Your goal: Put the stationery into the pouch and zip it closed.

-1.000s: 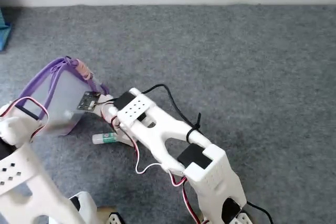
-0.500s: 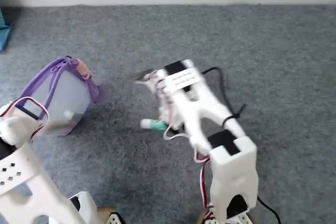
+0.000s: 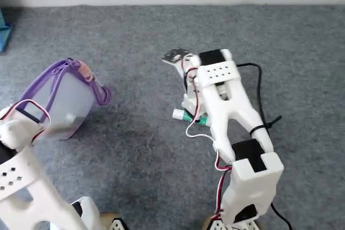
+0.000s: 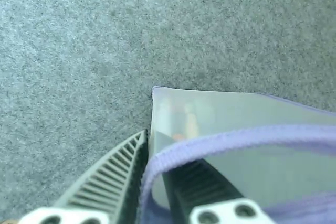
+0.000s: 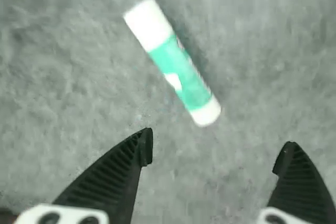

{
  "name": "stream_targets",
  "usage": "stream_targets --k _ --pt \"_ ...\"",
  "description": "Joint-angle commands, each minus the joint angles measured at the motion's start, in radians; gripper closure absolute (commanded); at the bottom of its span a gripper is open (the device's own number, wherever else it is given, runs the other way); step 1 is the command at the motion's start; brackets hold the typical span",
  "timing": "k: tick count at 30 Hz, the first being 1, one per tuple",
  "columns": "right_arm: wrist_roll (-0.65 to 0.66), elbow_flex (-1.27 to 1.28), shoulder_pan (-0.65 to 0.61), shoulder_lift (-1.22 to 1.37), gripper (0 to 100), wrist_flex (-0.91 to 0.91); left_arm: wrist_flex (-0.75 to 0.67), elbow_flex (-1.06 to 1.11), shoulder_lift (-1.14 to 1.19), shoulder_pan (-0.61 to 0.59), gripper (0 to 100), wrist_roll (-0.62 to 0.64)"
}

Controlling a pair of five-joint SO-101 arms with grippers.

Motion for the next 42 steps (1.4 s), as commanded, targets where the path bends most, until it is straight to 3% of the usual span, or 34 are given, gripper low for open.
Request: stream_targets --k 1,9,17,19,23,26,28,36,42 --pt "-0.020 -0.021 -0.050 -0.042 65.7 -0.088 0.015 -0.062 0.000 -0.002 99 0.005" --pt "-0.014 -0.028 -0.134 0.154 68.1 -0.255 0.015 -0.061 0.000 -0.002 99 0.003" --pt "-0.012 -0.046 -0.168 0.280 69.0 -0.271 0.015 -0.061 0.000 -0.002 99 0.003" --pt "-0.014 -0.078 -0.159 0.294 75.7 -0.269 0.015 -0.061 0.000 -0.002 99 0.003" --pt "-0.014 -0.152 -0.133 0.311 99.8 -0.266 0.015 -0.061 0.000 -0.002 99 0.003" --pt "-0.014 -0.169 -0.114 0.312 94.5 -0.259 0.015 -0.061 0.000 -0.002 99 0.003" --pt "-0.014 -0.173 -0.108 0.308 98.3 -0.259 0.015 -0.061 0.000 -0.002 99 0.003" --pt "-0.048 -0.175 -0.104 0.088 99.0 -0.068 0.018 -0.061 -0.003 0.002 99 0.005" --pt "-0.193 -0.173 -0.142 -0.208 99.0 0.030 0.018 -0.061 -0.008 0.150 99 0.005"
